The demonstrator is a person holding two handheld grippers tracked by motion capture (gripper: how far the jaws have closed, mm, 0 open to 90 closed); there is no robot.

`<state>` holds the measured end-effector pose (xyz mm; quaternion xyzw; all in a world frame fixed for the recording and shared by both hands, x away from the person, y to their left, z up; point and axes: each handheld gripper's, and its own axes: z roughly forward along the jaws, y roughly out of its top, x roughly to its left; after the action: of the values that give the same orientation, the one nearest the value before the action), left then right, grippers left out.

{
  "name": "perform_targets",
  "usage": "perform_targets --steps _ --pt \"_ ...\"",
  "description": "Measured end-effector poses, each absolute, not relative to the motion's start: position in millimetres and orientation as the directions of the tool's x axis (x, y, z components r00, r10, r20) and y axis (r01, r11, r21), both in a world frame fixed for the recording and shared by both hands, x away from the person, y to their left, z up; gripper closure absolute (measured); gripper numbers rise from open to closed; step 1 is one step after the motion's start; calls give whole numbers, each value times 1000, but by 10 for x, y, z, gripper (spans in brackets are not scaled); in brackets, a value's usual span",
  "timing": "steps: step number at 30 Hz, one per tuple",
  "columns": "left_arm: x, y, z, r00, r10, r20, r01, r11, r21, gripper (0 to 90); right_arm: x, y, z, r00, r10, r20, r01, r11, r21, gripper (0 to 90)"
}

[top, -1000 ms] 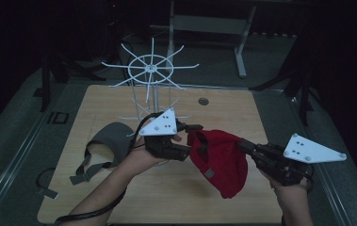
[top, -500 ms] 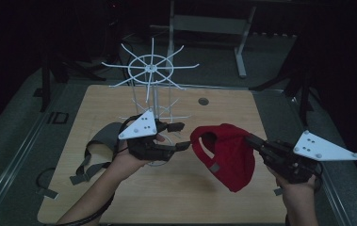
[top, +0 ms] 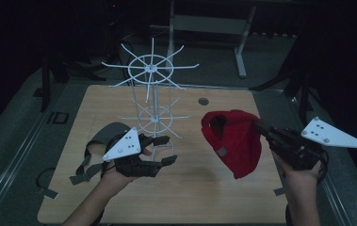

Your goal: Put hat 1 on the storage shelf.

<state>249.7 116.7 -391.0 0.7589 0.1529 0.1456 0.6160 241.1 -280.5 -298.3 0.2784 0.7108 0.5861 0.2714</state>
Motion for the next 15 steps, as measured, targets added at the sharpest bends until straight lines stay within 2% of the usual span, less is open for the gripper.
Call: perform_targets --steps 12,15 --pt "2360 1364 -4238 897 441 -18 99 -161 982 259 2565 -2712 -2693 -666 742 -75 45 140 989 892" --pt "2343 1405 -4325 892 451 -35 119 -158 980 169 2614 -2670 -2595 -659 747 -81 34 137 990 891"
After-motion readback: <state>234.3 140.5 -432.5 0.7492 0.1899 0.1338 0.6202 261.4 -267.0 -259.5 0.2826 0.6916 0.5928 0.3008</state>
